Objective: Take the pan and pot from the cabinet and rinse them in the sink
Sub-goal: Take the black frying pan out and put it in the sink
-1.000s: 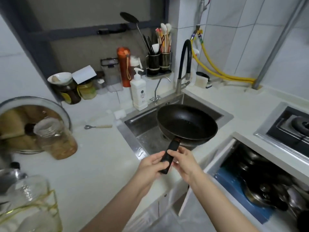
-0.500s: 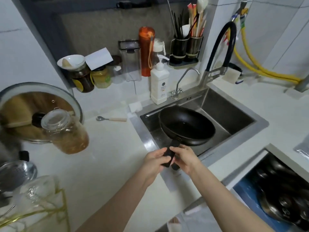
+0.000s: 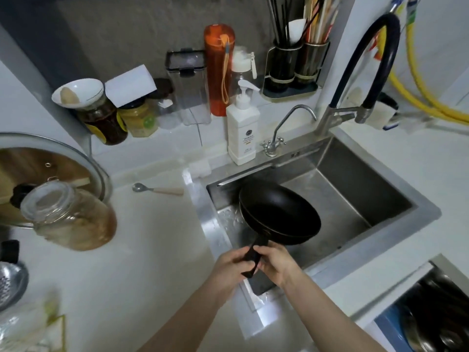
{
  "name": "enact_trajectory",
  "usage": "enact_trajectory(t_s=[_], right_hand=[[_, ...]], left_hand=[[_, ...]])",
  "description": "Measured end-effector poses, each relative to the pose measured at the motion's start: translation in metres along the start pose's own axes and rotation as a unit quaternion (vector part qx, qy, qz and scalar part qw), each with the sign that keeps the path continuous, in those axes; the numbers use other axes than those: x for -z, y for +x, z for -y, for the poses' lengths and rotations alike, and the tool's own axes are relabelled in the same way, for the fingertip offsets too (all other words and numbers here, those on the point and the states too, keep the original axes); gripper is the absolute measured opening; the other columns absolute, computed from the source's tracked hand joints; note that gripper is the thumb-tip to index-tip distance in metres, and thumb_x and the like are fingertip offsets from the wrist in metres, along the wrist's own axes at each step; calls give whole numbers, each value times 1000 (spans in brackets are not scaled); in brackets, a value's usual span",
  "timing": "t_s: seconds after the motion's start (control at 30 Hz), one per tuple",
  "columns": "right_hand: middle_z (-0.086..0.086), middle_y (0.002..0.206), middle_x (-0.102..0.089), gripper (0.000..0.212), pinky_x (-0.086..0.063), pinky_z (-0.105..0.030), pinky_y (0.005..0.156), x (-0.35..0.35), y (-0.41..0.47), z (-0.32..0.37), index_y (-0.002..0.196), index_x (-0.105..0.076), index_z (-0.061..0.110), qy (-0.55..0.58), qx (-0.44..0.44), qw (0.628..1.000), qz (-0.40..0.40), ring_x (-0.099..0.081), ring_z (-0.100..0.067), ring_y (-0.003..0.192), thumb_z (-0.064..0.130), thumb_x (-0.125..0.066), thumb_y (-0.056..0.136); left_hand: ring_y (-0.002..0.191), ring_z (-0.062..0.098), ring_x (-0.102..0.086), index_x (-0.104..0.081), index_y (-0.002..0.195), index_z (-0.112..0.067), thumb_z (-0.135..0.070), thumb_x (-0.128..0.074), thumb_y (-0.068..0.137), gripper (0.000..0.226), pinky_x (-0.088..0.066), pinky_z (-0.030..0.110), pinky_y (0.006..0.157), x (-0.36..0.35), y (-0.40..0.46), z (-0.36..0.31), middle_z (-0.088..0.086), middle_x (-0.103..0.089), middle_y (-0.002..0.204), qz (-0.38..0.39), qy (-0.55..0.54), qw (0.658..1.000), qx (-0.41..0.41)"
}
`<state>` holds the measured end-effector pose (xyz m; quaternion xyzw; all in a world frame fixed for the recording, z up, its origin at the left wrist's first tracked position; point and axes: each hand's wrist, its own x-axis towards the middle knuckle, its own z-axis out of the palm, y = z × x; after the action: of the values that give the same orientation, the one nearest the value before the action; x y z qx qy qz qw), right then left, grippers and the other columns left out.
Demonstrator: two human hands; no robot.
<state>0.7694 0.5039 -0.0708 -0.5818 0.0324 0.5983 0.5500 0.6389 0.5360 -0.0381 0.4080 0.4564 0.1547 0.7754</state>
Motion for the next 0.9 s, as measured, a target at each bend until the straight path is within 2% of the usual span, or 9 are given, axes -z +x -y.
enact_trajectory(t_s=[0.1, 0.2, 0.3, 0.43, 0.53, 0.7, 0.77, 0.83, 0.9], right_hand=[[-20, 81, -61, 14, -50, -38, 70, 4, 5, -1, 88, -56, -1, 1, -13, 1000, -1, -60, -31, 75, -13, -51, 85], [-20, 74, -61, 13, -54, -36, 55, 6, 4, -3, 92, -53, -4, -4, -21, 1000, 10, -63, -30, 65, -14, -49, 86], [-21, 75, -61, 13, -55, -34, 51, 6, 1, -7, 96, -52, -5, -5, -39, 999, 22, -63, -31, 66, -14, -49, 86], [-21, 90, -64, 31, -59, -31, 66, 7, 5, -5, 116, -49, -11, -22, -46, 999, 15, -65, -31, 81, -11, -55, 86], [-25, 105, -60, 52, -59, -33, 72, 7, 10, 2, 130, -36, -13, -98, -38, 994, -7, -65, -34, 89, -8, -60, 84], [-19, 105, -58, 50, -54, -38, 86, 7, 8, 5, 128, -37, -10, -223, -57, 973, -17, -62, -34, 110, -2, -62, 85], [-13, 104, -59, 49, -55, -31, 76, 8, 7, 3, 122, -45, -2, -327, -71, 942, -11, -63, -25, 101, 11, -70, 82], [-5, 86, -57, 44, -49, -22, 57, 11, 7, 4, 108, -53, 5, -451, -81, 889, 0, -59, -16, 77, 28, -74, 77], [-2, 70, -51, 42, -37, -20, 44, 13, 4, 8, 99, -52, 7, -527, -87, 845, 14, -47, -12, 55, 36, -74, 76]], left_hand=[[83, 24, -65, -66, 107, -1, 13, -58, 78, 33, -55, 24, 76, 0, 6, 2, 18, -68, 92, 6, 21, 1000, -1], [75, 14, -65, -69, 107, -4, 3, -62, 71, 38, -51, 21, 71, 4, 6, 7, 3, -71, 79, 20, 70, 997, -4], [82, 20, -65, -71, 107, -12, -5, -64, 66, 41, -51, 29, 79, 10, 6, 11, 5, -71, 85, 5, 100, 995, 11], [78, 12, -63, -71, 100, -19, 2, -65, 79, 31, -50, 18, 70, 11, 9, 4, 1, -70, 85, 12, 155, 988, 7], [78, 11, -63, -70, 106, -10, -10, -67, 67, 40, -48, 19, 70, 8, 16, 0, 3, -70, 88, 28, 215, 976, 7], [66, 11, -61, -70, 99, -5, 6, -65, 75, 27, -50, 19, 65, 11, 19, 5, 2, -64, 74, 19, 260, 965, 24], [67, 13, -62, -70, 96, -5, 0, -70, 71, 26, -51, 21, 67, 16, 16, 10, 4, -65, 76, 31, 276, 960, 39], [69, 13, -60, -67, 100, -5, -7, -74, 66, 34, -48, 21, 68, 20, 13, 14, 3, -64, 78, 32, 302, 951, 62], [60, 6, -56, -66, 98, -13, -5, -75, 71, 30, -43, 13, 57, 21, 9, 17, -2, -59, 73, 34, 314, 946, 75]])
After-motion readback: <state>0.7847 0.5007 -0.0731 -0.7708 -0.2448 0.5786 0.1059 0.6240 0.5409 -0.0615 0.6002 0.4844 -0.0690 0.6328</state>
